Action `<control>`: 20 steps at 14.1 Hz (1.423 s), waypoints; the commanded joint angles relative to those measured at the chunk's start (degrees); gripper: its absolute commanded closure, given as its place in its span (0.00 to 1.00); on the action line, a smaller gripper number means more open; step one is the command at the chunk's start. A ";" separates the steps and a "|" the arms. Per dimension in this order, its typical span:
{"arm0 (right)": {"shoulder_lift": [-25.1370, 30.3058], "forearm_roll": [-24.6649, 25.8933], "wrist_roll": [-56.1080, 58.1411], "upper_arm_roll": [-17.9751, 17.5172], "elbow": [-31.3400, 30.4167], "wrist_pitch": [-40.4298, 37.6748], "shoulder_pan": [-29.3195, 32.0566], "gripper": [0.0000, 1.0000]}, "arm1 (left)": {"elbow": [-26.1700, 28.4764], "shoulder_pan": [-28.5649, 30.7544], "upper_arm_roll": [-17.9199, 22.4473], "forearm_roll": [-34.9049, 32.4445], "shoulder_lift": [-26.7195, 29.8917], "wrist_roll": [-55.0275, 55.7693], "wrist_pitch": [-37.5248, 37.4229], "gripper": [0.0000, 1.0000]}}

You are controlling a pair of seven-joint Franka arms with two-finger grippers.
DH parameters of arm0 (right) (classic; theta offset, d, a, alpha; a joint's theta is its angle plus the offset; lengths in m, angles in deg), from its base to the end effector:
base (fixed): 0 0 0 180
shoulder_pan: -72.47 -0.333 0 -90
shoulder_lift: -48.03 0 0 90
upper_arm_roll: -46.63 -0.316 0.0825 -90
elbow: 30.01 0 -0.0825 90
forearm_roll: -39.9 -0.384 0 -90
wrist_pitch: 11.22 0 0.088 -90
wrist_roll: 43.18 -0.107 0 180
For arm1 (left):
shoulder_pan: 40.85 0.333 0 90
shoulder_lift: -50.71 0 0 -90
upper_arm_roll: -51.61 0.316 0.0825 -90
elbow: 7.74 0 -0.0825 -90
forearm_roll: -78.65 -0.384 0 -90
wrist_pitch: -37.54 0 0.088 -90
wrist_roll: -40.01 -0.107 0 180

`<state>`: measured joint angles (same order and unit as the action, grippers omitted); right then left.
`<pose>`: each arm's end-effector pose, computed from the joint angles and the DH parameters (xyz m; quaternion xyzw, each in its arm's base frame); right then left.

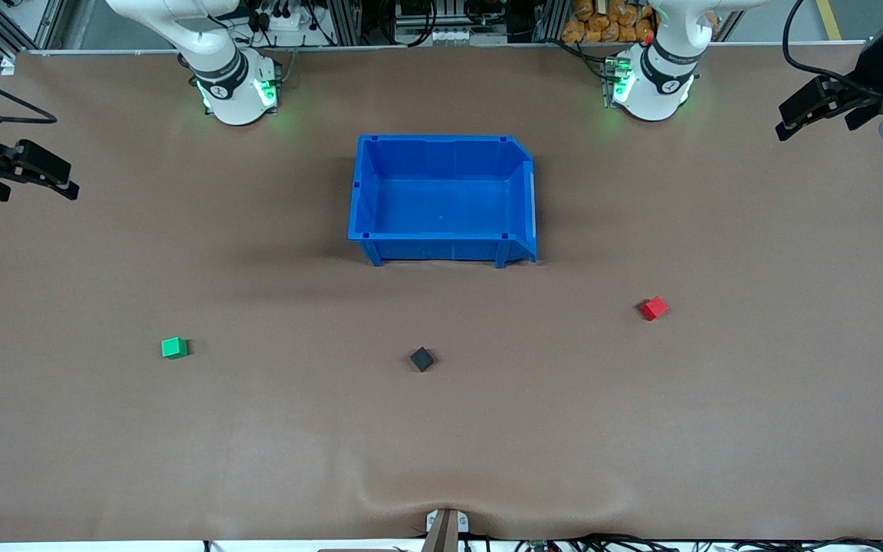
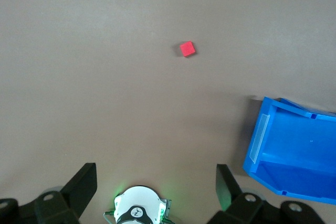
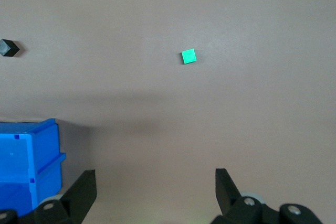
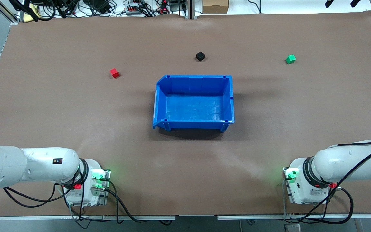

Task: Attach green and red cubes to black cube
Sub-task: 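Reach the right gripper to the green cube while the left gripper reaches the red cube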

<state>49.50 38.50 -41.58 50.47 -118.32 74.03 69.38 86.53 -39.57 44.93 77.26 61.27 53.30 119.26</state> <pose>0.5382 -0.0048 0.6452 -0.9998 -0.0083 0.0136 0.0133 0.4780 -0.0486 0.6723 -0.9970 -0.0715 0.0141 0.0253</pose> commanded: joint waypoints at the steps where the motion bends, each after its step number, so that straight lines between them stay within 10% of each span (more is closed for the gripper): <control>1: 2.13 0.00 2.61 -0.67 -2.04 0.08 0.72 0.00 | -0.76 0.21 -0.27 -1.15 -0.37 -1.52 -0.86 0.00; 20: -9.10 -0.71 2.88 -0.15 1.04 -3.61 5.99 0.00 | -0.67 1.53 -0.35 -3.97 -4.76 -5.30 0.80 0.00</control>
<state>44.78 38.38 -39.35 51.04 -119.47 70.64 72.82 86.54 -38.93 44.84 74.14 57.71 49.21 119.35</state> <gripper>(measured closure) 0.000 0.000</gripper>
